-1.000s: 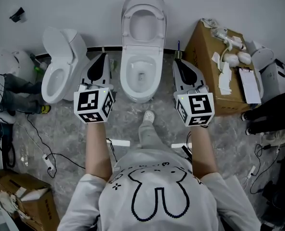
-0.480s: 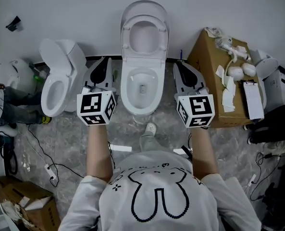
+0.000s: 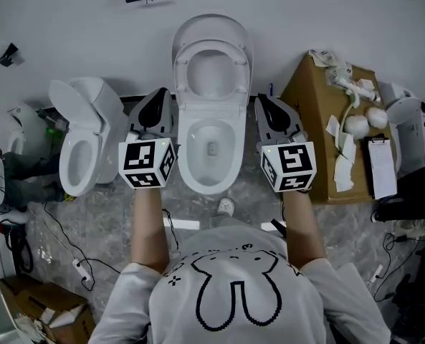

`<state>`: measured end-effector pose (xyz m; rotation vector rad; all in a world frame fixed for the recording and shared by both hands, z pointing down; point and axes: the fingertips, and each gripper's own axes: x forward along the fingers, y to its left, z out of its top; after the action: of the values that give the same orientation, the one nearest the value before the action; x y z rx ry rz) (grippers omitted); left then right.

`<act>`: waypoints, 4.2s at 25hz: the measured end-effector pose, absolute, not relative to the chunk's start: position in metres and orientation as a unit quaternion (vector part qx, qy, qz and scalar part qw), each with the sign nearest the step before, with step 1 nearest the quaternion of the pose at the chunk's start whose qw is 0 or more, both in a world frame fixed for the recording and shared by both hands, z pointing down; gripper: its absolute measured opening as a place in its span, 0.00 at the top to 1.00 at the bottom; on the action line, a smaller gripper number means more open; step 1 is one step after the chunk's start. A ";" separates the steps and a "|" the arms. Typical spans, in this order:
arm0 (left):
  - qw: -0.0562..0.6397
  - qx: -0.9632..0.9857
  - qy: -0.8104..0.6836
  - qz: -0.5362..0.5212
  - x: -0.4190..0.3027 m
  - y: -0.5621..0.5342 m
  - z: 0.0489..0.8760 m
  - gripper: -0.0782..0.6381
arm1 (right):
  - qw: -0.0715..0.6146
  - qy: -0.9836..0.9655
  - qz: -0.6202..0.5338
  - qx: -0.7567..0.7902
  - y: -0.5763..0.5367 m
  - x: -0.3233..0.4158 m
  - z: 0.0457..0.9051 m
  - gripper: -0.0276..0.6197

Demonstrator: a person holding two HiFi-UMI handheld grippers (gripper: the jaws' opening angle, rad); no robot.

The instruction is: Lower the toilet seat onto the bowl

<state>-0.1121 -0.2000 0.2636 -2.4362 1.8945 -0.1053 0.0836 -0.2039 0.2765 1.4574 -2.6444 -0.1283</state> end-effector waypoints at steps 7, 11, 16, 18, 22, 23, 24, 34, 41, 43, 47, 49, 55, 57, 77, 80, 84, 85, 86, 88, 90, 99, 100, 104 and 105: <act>0.015 -0.792 0.608 -0.050 -0.106 -0.276 0.280 0.88 | 0.073 -0.870 -0.021 0.488 -0.263 0.096 0.297 0.91; 0.007 -0.794 0.604 -0.067 -0.104 -0.311 0.292 0.88 | 0.079 -0.869 -0.006 0.489 -0.284 0.101 0.309 0.91; -0.005 -0.799 0.595 -0.088 -0.106 -0.351 0.304 0.88 | 0.084 -0.869 0.009 0.488 -0.304 0.099 0.320 0.91; -0.010 -0.800 0.592 -0.098 -0.109 -0.366 0.310 0.88 | 0.085 -0.867 0.017 0.491 -0.310 0.099 0.326 0.91; -0.024 -0.810 0.576 -0.109 -0.115 -0.394 0.321 0.88 | 0.087 -0.861 0.036 0.499 -0.320 0.098 0.336 0.91; -0.028 -0.814 0.570 -0.111 -0.116 -0.401 0.324 0.87 | 0.088 -0.860 0.040 0.502 -0.323 0.098 0.338 0.91; -0.031 -0.818 0.563 -0.115 -0.116 -0.407 0.327 0.87 | 0.088 -0.858 0.043 0.505 -0.324 0.097 0.339 0.91; -0.051 -0.845 0.501 -0.181 -0.122 -0.465 0.372 0.73 | 0.104 -0.840 0.068 0.529 -0.345 0.083 0.362 0.91; -0.048 -0.856 0.467 -0.217 -0.127 -0.495 0.397 0.72 | 0.117 -0.833 0.079 0.535 -0.354 0.067 0.378 0.91; -0.049 -0.858 0.456 -0.230 -0.128 -0.503 0.406 0.72 | 0.119 -0.832 0.083 0.536 -0.356 0.064 0.383 0.91; -0.052 -0.861 0.437 -0.255 -0.129 -0.518 0.427 0.70 | 0.123 -0.826 0.087 0.543 -0.360 0.065 0.389 0.91; -0.051 -0.862 0.425 -0.271 -0.128 -0.526 0.437 0.69 | 0.125 -0.823 0.088 0.547 -0.360 0.066 0.391 0.91; -0.055 -0.865 0.397 -0.303 -0.125 -0.546 0.458 0.68 | 0.140 -0.814 0.095 0.556 -0.360 0.069 0.402 0.91; -0.061 -0.865 0.386 -0.314 -0.124 -0.551 0.465 0.68 | 0.143 -0.812 0.098 0.558 -0.359 0.068 0.406 0.91; -0.065 -0.869 0.354 -0.340 -0.122 -0.547 0.476 0.71 | 0.139 -0.805 0.101 0.569 -0.355 0.051 0.405 0.91; -0.066 -0.868 0.355 -0.341 -0.123 -0.542 0.476 0.71 | 0.134 -0.802 0.101 0.573 -0.352 0.051 0.404 0.91; -0.068 -0.865 0.357 -0.346 -0.123 -0.536 0.476 0.71 | 0.133 -0.801 0.098 0.576 -0.351 0.051 0.400 0.91; -0.068 -0.864 0.358 -0.346 -0.123 -0.534 0.476 0.71 | 0.132 -0.801 0.096 0.576 -0.351 0.051 0.399 0.91; -0.068 -0.864 0.359 -0.346 -0.123 -0.533 0.475 0.71 | 0.132 -0.801 0.095 0.576 -0.350 0.051 0.398 0.91; -0.070 -0.864 0.362 -0.343 -0.123 -0.529 0.474 0.71 | 0.132 -0.802 0.093 0.575 -0.347 0.051 0.396 0.91; -0.074 -0.863 0.366 -0.340 -0.122 -0.525 0.474 0.71 | 0.132 -0.803 0.091 0.574 -0.344 0.052 0.395 0.91; -0.077 -0.858 0.367 -0.351 -0.123 -0.503 0.475 0.70 | 0.130 -0.810 0.092 0.564 -0.324 0.043 0.393 0.91; -0.077 -0.858 0.366 -0.353 -0.123 -0.499 0.475 0.70 | 0.131 -0.811 0.092 0.563 -0.322 0.043 0.392 0.91; -0.072 -0.855 0.362 -0.364 -0.122 -0.486 0.475 0.70 | 0.131 -0.814 0.089 0.559 -0.310 0.044 0.388 0.91; -0.072 -0.854 0.359 -0.369 -0.122 -0.482 0.476 0.70 | 0.131 -0.814 0.088 0.558 -0.306 0.044 0.387 0.91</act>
<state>-0.1223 -0.4823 0.4760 -2.8135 1.1837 -1.2141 0.0440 -0.3062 0.3872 1.6214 -2.3643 0.2564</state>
